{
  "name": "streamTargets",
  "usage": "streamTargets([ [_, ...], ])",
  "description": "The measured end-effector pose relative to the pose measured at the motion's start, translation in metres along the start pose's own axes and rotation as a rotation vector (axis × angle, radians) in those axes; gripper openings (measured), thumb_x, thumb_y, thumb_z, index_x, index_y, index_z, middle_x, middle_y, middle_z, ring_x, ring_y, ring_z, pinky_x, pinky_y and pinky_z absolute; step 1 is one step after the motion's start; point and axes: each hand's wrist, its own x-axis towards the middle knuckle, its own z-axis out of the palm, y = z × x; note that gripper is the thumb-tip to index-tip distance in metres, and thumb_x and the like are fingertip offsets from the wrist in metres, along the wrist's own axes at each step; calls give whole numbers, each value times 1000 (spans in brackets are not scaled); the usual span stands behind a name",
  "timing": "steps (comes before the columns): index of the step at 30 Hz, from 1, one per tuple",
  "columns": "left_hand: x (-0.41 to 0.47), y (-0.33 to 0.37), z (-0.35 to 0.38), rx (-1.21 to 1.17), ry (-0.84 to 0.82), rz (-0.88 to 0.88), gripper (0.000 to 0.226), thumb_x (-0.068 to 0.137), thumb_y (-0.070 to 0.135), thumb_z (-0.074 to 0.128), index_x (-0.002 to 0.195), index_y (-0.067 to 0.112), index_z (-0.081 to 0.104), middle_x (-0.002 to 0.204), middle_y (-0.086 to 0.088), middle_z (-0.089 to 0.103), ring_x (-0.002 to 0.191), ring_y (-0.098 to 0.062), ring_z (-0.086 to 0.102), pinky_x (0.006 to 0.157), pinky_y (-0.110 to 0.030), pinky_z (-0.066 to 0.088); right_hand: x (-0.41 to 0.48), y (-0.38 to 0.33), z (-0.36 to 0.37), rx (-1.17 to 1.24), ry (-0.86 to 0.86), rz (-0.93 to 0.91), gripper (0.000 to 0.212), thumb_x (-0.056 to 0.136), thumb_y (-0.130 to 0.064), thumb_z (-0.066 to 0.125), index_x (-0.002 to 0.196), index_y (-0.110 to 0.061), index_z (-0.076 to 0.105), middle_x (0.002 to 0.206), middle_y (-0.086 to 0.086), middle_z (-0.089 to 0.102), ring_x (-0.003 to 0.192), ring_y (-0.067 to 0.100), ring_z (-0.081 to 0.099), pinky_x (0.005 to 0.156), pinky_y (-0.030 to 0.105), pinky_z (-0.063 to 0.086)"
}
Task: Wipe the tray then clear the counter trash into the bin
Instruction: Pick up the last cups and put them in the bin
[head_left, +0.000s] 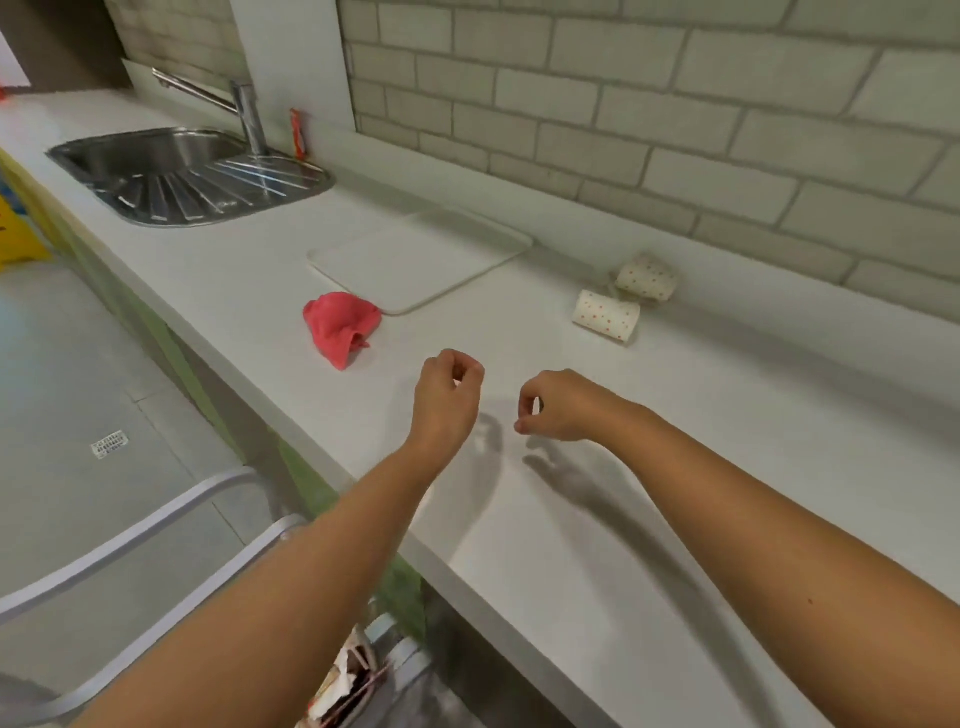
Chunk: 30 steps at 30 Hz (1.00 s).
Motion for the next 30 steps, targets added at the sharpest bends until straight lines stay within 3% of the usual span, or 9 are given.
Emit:
streamTargets([
  [3, 6, 17, 45, 71, -99, 35, 14, 92, 18, 48, 103, 12, 54, 108, -2, 47, 86, -11, 48, 64, -13, 35, -3, 56, -10, 23, 38, 98, 20, 88, -31, 60, 100, -16, 63, 105, 0, 61, 89, 16, 56, 74, 26, 43],
  [9, 12, 43, 126, 164, -297, 88, 22, 92, 17, 51, 113, 11, 53, 111, 0, 38, 93, -11, 44, 78, -21, 36, -9, 164, -21, 12, 95, 324, 21, 88, -26, 60, 106, -14, 63, 119, 3, 58, 102, 21, 55, 80, 28, 44],
  [15, 31, 61, 173, 216, -364, 133, 20, 92, 14, 52, 109, 8, 58, 114, -3, 39, 97, -10, 43, 86, -19, 35, -11, 260, -31, 86, 232, 632, 48, 87, -24, 61, 132, -20, 45, 142, 9, 26, 129, 31, 32, 100, 39, 40],
  [18, 49, 70, 182, 261, -351, 166, 18, 92, 12, 51, 106, 6, 60, 108, -2, 43, 95, -10, 45, 82, -19, 35, -11, 291, -33, 159, 307, 734, 67, 85, -36, 63, 142, -21, 31, 143, 13, 23, 130, 35, 30, 100, 45, 37],
  [22, 85, 84, 188, 294, -297, 205, 19, 91, 8, 48, 101, 3, 63, 101, -3, 51, 90, -13, 49, 80, -22, 41, 4, 318, -36, 190, 221, 784, 83, 80, -51, 63, 146, -24, 23, 144, 16, 27, 131, 39, 31, 107, 47, 34],
  [26, 125, 91, 195, 357, -273, 247, 21, 91, 6, 47, 100, 2, 65, 95, -4, 59, 84, -16, 51, 68, -18, 36, 22, 323, -47, 178, 179, 737, 80, 80, -42, 64, 147, -27, 23, 145, 14, 27, 133, 35, 31, 110, 38, 31],
  [30, 167, 93, 202, 453, -268, 273, 26, 92, 4, 42, 102, 3, 66, 94, -6, 58, 78, -21, 54, 55, -21, 42, 36, 320, -54, 303, 225, 726, 101, 68, -39, 79, 148, -22, 18, 144, 14, 18, 129, 37, 36, 103, 41, 43],
])
